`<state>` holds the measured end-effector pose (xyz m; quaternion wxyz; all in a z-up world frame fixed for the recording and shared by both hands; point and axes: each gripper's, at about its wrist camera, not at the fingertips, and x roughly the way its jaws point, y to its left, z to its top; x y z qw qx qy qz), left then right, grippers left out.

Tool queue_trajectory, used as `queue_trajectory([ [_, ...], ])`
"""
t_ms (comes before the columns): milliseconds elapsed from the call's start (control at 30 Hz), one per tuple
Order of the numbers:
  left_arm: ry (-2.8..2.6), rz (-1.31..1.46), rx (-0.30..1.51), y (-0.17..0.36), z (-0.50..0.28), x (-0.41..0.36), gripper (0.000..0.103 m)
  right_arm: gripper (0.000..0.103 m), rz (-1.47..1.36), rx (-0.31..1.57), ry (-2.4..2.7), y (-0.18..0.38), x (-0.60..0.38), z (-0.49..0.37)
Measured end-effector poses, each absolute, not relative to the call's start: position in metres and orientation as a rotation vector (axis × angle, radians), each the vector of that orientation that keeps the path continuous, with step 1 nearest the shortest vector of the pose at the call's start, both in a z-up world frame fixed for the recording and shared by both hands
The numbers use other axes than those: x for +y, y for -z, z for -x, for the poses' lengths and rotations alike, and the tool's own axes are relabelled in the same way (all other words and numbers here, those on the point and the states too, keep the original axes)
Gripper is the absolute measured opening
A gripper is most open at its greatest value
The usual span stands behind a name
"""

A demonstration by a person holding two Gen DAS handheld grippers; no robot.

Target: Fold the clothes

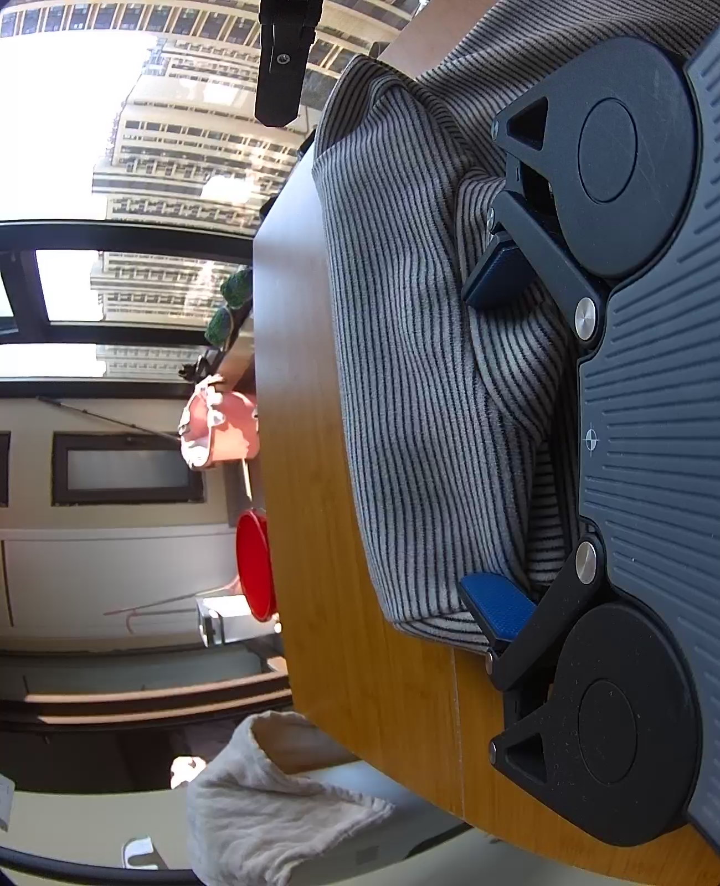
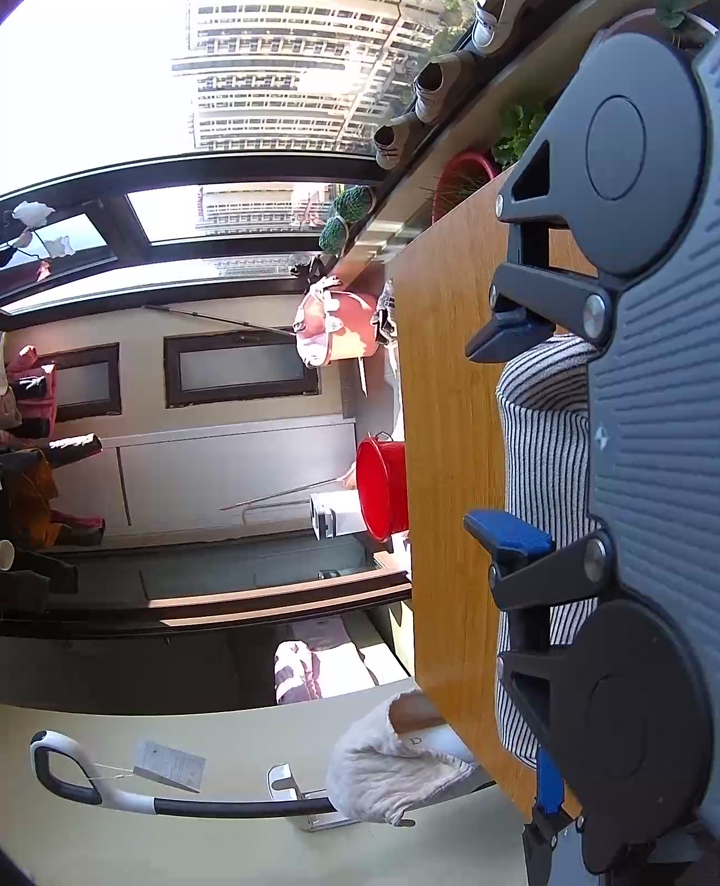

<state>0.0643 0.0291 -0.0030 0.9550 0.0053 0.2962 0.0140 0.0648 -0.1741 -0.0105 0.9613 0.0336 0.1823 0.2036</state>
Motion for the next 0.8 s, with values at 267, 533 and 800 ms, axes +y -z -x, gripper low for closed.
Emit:
queue_trajectory([
  [267,-0.012,-0.02,0.607,0.003,-0.071,0.031,0.103,0.067,-0.101,0.631,-0.463,0.048,-0.171,-0.101],
  [533,-0.009,-0.052,0.616,0.004,-0.077,0.03,0.103,0.081,-0.025,0.618,-0.475,0.056,-0.163,-0.089],
  [800,-0.007,-0.052,0.613,0.005,-0.073,0.031,0.103,0.081,-0.045,0.607,-0.475,0.056,-0.169,-0.086],
])
